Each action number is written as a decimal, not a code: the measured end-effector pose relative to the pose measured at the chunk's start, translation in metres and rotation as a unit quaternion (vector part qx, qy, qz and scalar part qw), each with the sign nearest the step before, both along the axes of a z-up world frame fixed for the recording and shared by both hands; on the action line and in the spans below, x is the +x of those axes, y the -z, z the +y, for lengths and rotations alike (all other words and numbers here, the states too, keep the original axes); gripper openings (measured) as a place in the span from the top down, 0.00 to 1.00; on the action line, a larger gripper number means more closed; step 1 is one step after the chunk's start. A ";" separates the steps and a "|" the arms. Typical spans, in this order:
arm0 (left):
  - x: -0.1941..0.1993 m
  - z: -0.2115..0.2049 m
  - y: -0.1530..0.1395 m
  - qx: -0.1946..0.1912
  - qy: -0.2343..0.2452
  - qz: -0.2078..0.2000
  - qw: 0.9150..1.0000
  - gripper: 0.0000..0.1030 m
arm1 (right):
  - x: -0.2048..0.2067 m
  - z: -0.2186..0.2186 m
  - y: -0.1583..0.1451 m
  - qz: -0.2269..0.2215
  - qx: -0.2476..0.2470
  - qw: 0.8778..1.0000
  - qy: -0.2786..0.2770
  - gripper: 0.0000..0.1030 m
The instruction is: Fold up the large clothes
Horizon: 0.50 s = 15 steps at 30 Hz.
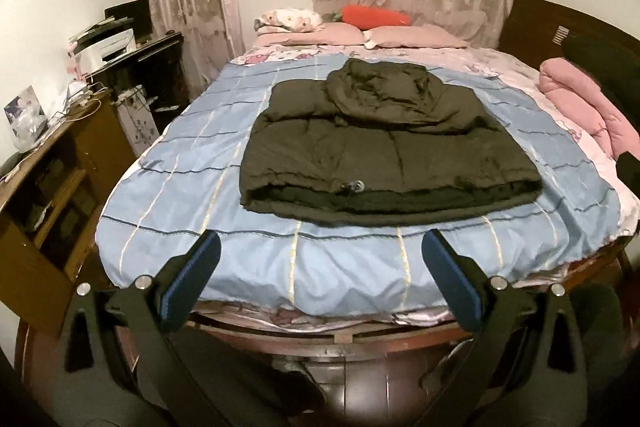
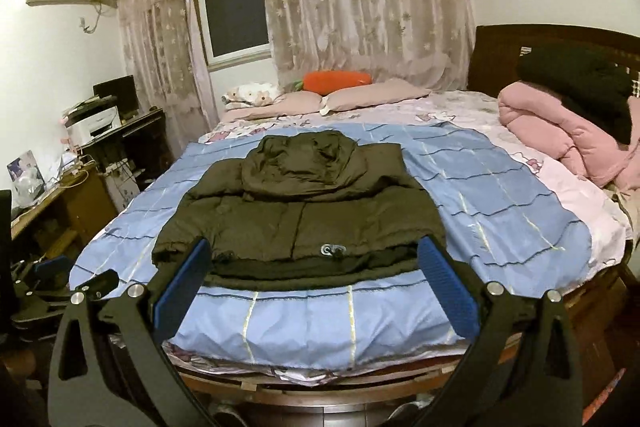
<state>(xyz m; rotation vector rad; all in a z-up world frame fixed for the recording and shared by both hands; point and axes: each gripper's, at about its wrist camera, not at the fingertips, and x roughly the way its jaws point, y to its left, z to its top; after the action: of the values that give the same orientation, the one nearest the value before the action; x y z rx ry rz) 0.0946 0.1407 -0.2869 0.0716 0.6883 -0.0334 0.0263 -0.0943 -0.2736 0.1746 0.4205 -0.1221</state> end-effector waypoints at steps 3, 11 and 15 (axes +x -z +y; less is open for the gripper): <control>-0.007 -0.006 -0.004 0.003 0.002 -0.005 1.000 0.02 | -0.008 -0.002 -0.001 -0.003 0.001 1.000 0.010 0.01; -0.014 -0.006 -0.015 -0.005 -0.004 -0.012 1.000 0.02 | -0.016 -0.002 -0.004 -0.002 -0.007 1.000 0.014 0.01; -0.011 -0.007 -0.015 -0.008 -0.002 -0.006 1.000 0.02 | -0.015 -0.003 -0.004 0.000 -0.012 1.000 0.013 0.01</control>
<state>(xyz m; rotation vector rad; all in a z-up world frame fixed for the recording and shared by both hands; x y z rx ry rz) 0.0837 0.1336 -0.2721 0.0554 0.6764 -0.0337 0.0113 -0.0972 -0.2696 0.1567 0.4160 -0.1517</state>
